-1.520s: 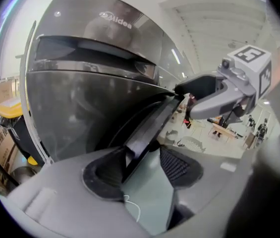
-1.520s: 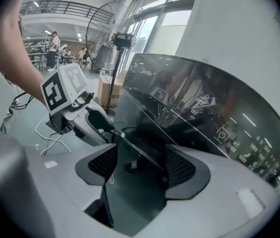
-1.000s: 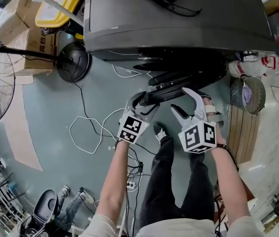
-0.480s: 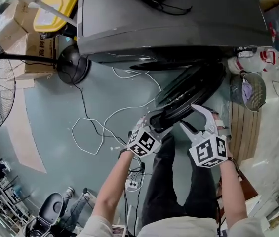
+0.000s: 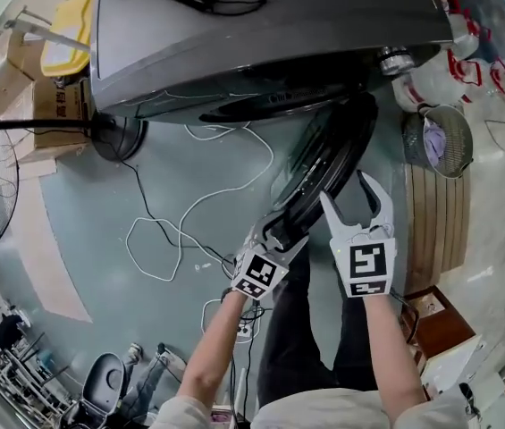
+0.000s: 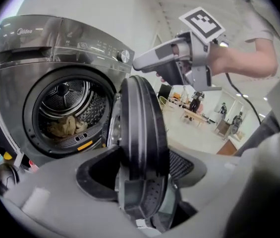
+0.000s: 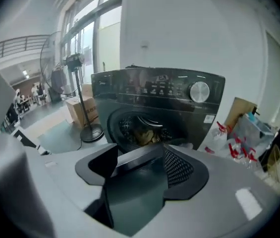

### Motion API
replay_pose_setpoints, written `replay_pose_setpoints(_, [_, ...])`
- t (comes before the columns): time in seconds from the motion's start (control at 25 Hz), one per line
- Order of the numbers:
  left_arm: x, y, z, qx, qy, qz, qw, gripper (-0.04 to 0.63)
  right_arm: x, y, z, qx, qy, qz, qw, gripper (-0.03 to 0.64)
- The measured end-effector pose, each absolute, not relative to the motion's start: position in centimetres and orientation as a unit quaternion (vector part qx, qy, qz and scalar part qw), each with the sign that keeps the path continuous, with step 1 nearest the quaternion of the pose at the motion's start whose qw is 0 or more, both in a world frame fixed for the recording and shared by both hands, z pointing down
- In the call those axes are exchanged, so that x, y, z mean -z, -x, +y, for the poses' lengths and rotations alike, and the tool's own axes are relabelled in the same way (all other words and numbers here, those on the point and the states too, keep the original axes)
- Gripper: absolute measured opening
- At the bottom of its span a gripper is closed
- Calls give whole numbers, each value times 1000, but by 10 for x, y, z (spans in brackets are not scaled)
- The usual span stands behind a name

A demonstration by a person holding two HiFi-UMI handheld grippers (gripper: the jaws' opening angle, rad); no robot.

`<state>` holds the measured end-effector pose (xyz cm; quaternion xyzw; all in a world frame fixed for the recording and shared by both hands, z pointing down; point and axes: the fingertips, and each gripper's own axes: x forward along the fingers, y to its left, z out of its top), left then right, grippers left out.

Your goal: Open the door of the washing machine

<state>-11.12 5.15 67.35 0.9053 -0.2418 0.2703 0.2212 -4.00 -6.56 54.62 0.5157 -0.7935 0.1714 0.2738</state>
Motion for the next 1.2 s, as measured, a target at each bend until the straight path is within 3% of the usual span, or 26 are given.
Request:
replay_pose_setpoints(0.64, [-668, -4, 116, -223, -898, -228, 302, 344, -581, -30, -4, -244, -505, -786, 261, 272])
replay_pose_setpoints(0.96, [-668, -70, 139, -228, -907, -187, 300, 343, -586, -81, 14, -246, -477, -797, 277, 268])
replay_pose_setpoints(1.2, [-661, -110, 141, -230, -918, -154, 283, 276, -582, -116, 17, -226, -451, -816, 281, 267])
